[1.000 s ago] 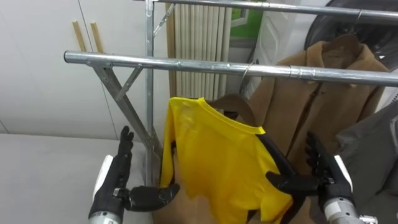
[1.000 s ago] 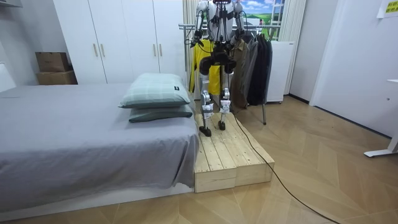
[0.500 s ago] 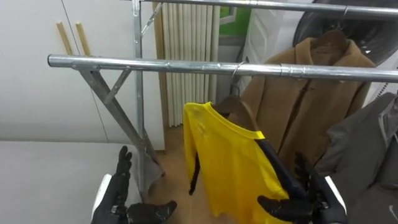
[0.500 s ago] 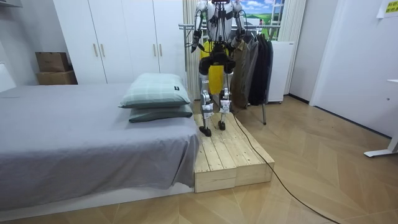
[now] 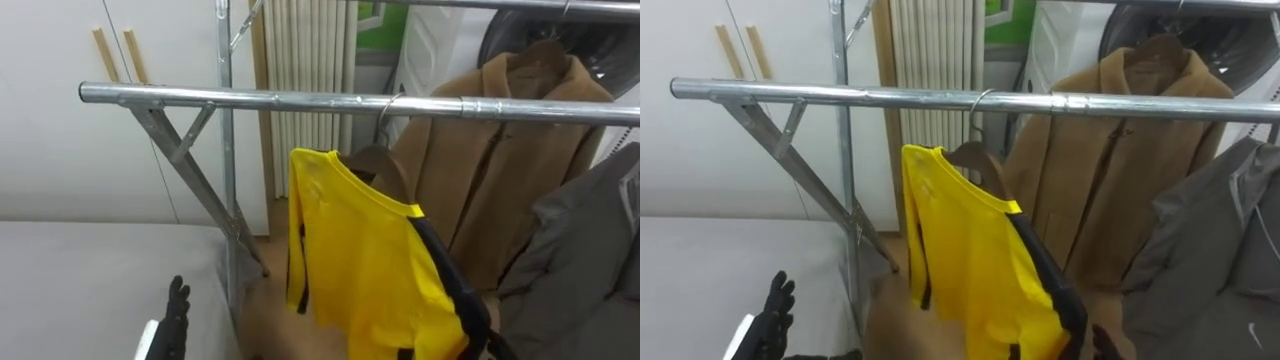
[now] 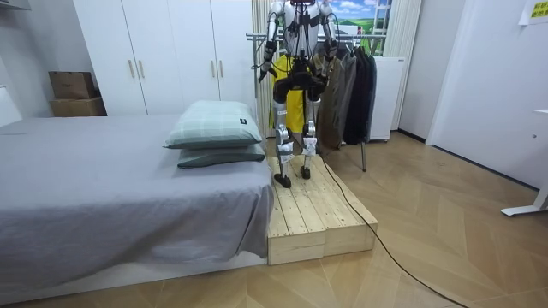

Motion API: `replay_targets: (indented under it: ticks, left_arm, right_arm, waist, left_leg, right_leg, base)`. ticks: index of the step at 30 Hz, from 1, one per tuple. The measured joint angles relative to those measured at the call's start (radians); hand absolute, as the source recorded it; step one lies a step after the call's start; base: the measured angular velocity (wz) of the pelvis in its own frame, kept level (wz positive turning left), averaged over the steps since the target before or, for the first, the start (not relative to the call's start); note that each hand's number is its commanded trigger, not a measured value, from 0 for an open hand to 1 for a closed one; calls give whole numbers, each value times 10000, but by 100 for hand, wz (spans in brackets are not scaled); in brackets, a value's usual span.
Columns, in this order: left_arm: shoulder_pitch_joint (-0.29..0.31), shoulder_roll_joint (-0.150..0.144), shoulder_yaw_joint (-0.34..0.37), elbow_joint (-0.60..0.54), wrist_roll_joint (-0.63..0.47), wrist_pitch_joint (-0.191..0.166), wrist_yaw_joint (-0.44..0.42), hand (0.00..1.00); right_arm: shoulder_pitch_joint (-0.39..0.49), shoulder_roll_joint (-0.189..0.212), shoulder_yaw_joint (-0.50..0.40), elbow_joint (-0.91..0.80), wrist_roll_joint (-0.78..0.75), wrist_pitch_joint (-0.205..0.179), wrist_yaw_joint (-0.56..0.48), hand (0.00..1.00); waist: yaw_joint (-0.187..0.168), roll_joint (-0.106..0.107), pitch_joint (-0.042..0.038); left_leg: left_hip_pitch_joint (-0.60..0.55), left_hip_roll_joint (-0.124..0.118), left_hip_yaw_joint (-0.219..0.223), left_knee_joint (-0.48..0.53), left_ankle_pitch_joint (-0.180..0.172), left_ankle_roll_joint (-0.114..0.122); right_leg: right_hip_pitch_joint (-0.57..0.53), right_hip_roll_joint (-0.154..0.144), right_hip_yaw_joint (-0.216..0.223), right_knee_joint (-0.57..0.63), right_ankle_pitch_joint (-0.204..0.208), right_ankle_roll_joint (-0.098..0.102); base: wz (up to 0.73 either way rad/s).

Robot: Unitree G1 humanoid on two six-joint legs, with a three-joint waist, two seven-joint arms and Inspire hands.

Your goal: Hang clothes

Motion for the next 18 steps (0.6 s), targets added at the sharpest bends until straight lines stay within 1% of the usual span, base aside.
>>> replay_targets:
  ticks: [2,3,5,7,9,10,12,13,15,18]
  left_arm:
    - [-27,-4,-17,389,0,-74,-18,0]
    - [-22,-9,-32,660,-12,-87,-17,0]
    - [13,-22,-41,782,-14,-89,-3,0]
    - [30,-22,-43,782,1,-191,51,0]
    - [41,-27,-44,791,-3,-360,183,0]
    - [44,-27,-41,835,-9,-496,199,0]
    - [55,-24,-24,877,-6,-642,207,0]
    - [82,-23,8,890,-6,-763,207,0]
    - [86,-25,15,985,-8,-865,206,0]
    - [71,-26,29,1135,-1,-881,206,0]
  right_arm:
    - [-5,59,1,599,10,-174,82,0]
    - [12,132,-1,1081,89,-208,125,0]
    - [77,225,-12,1695,440,-209,233,0]
    - [104,275,-21,2212,852,-208,397,0]
    - [106,295,-136,2854,1406,-209,790,0]
    - [128,307,-276,3108,1627,-209,975,0]
    - [129,315,-502,3404,1745,-220,1195,0]
    - [108,321,-556,3612,1776,-258,1315,0]
    - [90,324,-626,4027,1982,-345,1515,0]
    - [108,329,-804,4490,2040,-387,1775,0]
  waist:
    - [-9,-16,-13]
    - [-15,-32,-24]
    - [-23,-32,-23]
    - [-57,5,1]
    - [-138,114,38]
    - [-162,166,7]
    - [-249,214,-22]
    - [-315,218,-16]
    - [-350,199,3]
    - [-407,179,29]
  left_leg:
    - [70,-3,15,-1,0,1]
    - [133,-2,31,-1,0,1]
    - [144,-2,28,0,-2,2]
    - [134,-3,8,-5,-9,12]
    - [141,9,-44,-25,-86,12]
    - [161,3,-46,-31,-89,15]
    - [182,-5,-52,-35,-89,15]
    - [204,-6,-64,-33,-87,15]
    - [299,-1,-66,-43,-88,15]
    - [302,-4,-89,-82,-89,14]
  right_leg:
    - [34,4,20,2,-1,1]
    - [92,13,50,-3,-14,9]
    - [119,20,70,-91,-21,17]
    - [146,33,82,-161,-25,24]
    - [194,56,82,-134,-54,62]
    - [214,54,88,-125,-53,63]
    - [238,43,76,-85,-45,57]
    - [248,37,64,-7,-46,58]
    - [329,26,12,14,-64,53]
    - [327,35,54,22,-135,75]
  base:
    - [-2]
    - [-4]
    - [0]
    - [2]
    - [5]
    - [3]
    - [0]
    - [0]
    - [0]
    - [2]
